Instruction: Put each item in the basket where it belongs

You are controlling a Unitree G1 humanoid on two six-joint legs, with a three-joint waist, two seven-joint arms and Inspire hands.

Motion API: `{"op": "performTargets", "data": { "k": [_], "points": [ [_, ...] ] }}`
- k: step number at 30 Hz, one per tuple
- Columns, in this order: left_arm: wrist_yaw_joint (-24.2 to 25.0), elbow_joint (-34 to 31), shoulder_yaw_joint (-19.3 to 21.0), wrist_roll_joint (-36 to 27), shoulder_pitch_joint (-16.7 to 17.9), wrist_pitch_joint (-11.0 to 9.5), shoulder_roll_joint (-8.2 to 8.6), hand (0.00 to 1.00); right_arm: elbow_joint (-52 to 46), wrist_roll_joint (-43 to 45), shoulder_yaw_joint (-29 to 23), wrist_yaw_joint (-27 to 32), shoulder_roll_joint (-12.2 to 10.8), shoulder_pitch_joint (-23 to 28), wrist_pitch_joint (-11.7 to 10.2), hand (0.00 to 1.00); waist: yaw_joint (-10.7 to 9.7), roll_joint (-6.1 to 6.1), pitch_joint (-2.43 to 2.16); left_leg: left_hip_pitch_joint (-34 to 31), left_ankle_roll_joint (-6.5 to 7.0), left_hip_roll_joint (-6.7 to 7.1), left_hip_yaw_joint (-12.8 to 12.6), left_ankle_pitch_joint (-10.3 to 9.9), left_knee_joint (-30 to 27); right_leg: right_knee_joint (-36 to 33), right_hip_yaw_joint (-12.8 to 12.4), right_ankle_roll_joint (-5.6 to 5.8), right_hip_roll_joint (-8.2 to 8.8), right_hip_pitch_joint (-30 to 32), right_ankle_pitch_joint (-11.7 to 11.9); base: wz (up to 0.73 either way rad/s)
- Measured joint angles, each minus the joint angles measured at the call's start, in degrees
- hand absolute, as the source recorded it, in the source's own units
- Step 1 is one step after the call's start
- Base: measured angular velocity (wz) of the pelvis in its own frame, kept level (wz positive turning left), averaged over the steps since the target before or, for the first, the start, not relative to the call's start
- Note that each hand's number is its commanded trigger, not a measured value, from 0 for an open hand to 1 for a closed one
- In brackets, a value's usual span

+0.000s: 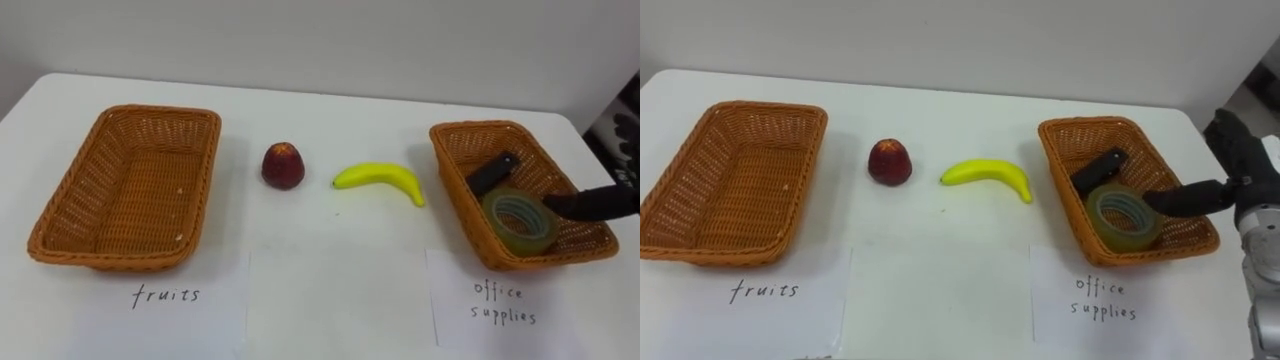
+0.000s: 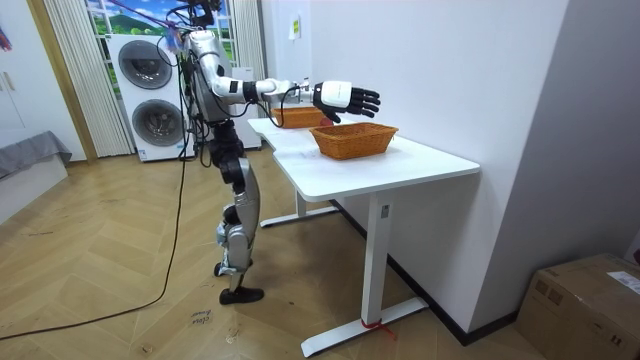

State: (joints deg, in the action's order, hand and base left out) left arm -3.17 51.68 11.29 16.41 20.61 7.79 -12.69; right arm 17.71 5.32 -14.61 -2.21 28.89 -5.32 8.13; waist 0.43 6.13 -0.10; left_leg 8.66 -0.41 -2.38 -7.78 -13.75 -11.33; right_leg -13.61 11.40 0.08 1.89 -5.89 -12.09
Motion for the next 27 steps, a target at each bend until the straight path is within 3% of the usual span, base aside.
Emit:
{"op": "performTargets", "data": {
  "k": [16,21,27],
  "points": [
    [0.0,-0.2,0.0,0.0,0.1,-0.7,-0.08,0.0,-1.0,-0.1,0.0,0.2,1.4,-0.4,-0.1,0.0,-0.1,0.1,0.03,0.0,0.0,0.1,0.0,0.0,0.1,0.0,-0.1,0.0,-0.04,-0.2,0.0,0.0],
    [-0.1,-0.2,0.0,0.1,-0.1,-0.8,-0.31,0.0,-9.0,0.1,0.0,0.6,3.0,-0.4,-0.1,0.0,-0.3,0.02,0.09,-0.2,-0.01,0.15,-0.1,0.0,0.4,-0.1,-0.2,0.01,-0.05,0.4,0.0,0.0],
    [-0.1,-0.2,0.0,0.1,-1.0,-0.9,-0.71,0.0,-14.8,0.2,0.0,0.9,3.4,-0.8,-1.2,0.0,0.1,0.7,0.12,-0.3,-0.01,0.17,-0.1,0.0,0.4,0.0,-0.1,0.02,-0.01,0.3,0.0,0.0]
  ]
}}
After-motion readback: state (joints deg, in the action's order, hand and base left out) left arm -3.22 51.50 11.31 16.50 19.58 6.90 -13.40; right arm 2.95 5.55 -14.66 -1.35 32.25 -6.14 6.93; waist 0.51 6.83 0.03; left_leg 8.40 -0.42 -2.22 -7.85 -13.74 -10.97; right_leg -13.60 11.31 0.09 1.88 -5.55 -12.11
